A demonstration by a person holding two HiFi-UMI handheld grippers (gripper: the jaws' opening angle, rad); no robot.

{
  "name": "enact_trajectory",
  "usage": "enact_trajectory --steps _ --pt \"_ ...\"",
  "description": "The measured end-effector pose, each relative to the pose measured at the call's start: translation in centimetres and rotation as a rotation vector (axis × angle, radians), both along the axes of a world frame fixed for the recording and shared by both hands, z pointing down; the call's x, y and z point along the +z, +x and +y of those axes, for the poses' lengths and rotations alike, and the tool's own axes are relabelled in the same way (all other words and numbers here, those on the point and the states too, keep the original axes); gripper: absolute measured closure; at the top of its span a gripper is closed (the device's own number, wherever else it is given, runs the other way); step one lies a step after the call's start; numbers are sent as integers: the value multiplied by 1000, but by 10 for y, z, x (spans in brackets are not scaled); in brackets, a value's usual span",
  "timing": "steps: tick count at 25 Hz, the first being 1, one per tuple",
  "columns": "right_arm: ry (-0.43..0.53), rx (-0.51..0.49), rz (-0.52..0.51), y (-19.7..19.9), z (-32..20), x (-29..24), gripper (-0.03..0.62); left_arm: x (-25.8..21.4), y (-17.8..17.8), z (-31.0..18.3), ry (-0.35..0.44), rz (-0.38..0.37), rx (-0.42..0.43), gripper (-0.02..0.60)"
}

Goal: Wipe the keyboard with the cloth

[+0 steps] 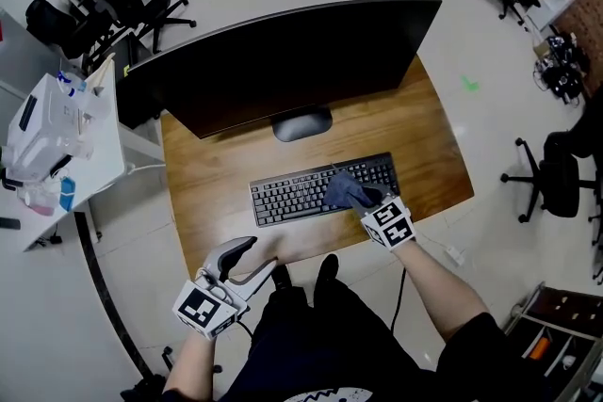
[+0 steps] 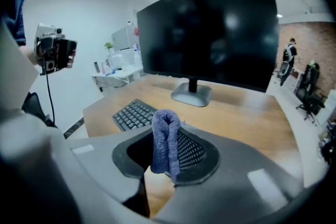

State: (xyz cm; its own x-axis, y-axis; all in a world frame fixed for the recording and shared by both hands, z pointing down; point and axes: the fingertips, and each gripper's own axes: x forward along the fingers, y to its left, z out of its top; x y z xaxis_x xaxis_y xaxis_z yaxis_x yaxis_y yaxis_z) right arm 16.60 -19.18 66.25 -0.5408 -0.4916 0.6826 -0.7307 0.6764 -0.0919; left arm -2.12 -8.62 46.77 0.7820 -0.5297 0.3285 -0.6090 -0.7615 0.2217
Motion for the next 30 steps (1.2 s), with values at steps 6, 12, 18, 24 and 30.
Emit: enact_trajectory --steps 6,12,18,24,30 --pt "108 247 52 110 -62 -42 503 -1 8 -2 7 4 17 377" --pt "95 288 229 153 -93 -6 503 2 13 1 -5 -5 25 376" --pt "-31 154 305 104 -76 60 503 9 1 6 -27 -32 -1 377" --pt "-63 70 254 33 -68 72 503 11 -14 11 -34 -22 -32 376" --pt "-78 -23 200 -41 -56 74 503 12 -30 14 -33 -19 -60 376"
